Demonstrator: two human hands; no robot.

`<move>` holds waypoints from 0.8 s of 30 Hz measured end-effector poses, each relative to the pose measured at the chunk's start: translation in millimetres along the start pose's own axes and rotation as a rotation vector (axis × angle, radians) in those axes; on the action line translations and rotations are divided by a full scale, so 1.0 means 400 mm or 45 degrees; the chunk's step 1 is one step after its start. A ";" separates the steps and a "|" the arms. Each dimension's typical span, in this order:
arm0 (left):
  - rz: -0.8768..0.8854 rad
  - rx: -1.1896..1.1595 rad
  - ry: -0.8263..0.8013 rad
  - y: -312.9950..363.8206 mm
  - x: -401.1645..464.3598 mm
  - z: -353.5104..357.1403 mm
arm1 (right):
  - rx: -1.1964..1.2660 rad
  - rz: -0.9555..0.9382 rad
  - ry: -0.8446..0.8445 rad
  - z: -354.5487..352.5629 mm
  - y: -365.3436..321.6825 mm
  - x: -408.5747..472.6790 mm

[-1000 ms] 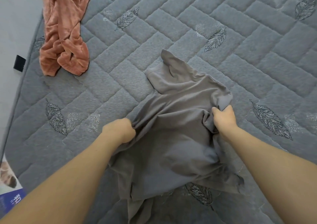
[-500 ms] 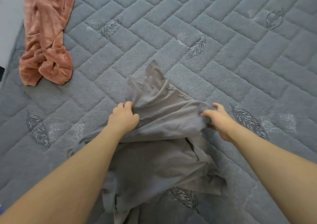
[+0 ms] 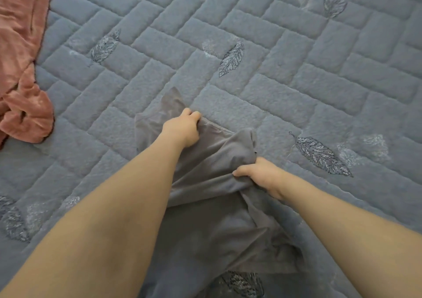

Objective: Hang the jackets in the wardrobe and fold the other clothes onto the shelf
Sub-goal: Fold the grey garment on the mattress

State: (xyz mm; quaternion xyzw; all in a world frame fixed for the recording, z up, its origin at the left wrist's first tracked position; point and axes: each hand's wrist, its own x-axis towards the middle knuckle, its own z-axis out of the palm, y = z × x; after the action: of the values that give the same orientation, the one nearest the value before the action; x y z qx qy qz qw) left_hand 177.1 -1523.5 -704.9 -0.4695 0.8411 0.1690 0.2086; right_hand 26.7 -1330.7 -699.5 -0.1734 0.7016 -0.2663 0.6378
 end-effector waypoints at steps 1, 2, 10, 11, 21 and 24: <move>-0.025 0.080 -0.010 0.005 0.001 -0.006 | 0.023 -0.018 -0.010 -0.005 -0.018 0.004; -0.050 0.133 -0.005 0.006 0.000 -0.016 | 0.030 -0.036 -0.016 -0.007 -0.036 0.008; -0.516 -0.022 0.824 -0.150 -0.041 -0.140 | 0.334 -0.251 0.362 -0.050 -0.150 0.039; -0.456 0.071 0.818 -0.149 -0.044 -0.136 | 0.315 -0.189 0.320 -0.062 -0.150 0.039; -0.359 0.031 0.313 0.024 -0.032 -0.004 | 0.438 -0.035 0.178 -0.067 -0.061 0.057; -0.470 0.054 0.359 -0.010 -0.014 -0.016 | 0.656 0.146 0.140 -0.098 -0.069 0.056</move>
State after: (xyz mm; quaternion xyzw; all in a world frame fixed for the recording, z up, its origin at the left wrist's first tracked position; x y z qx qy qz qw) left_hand 181.9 -1524.7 -696.8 -0.6298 0.7652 0.0430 0.1265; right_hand -17.6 -1359.7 -699.3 0.0495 0.6529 -0.4086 0.6359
